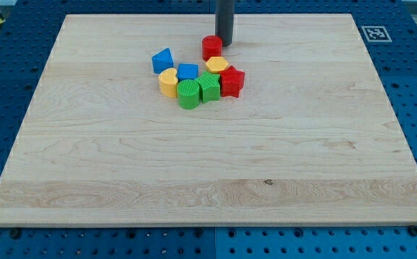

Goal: Push blue triangle to blue cube

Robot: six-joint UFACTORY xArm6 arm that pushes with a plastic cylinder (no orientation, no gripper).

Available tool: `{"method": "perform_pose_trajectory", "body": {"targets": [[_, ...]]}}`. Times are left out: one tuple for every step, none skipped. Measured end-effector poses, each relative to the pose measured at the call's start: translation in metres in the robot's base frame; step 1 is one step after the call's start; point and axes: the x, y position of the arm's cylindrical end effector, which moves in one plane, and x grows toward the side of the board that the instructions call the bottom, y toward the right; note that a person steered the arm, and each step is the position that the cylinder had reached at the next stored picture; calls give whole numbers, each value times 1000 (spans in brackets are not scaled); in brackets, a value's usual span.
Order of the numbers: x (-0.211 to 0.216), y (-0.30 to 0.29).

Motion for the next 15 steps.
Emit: {"method": "perform_pose_trajectory", "body": {"targets": [[12, -6], [25, -13], [37, -18], [41, -19], [37, -18], [-10, -18], [-23, -49], [-23, -81], [-19, -121], [-6, -156], [16, -166], [16, -166], [17, -166], [28, -166], [40, -166]]}}
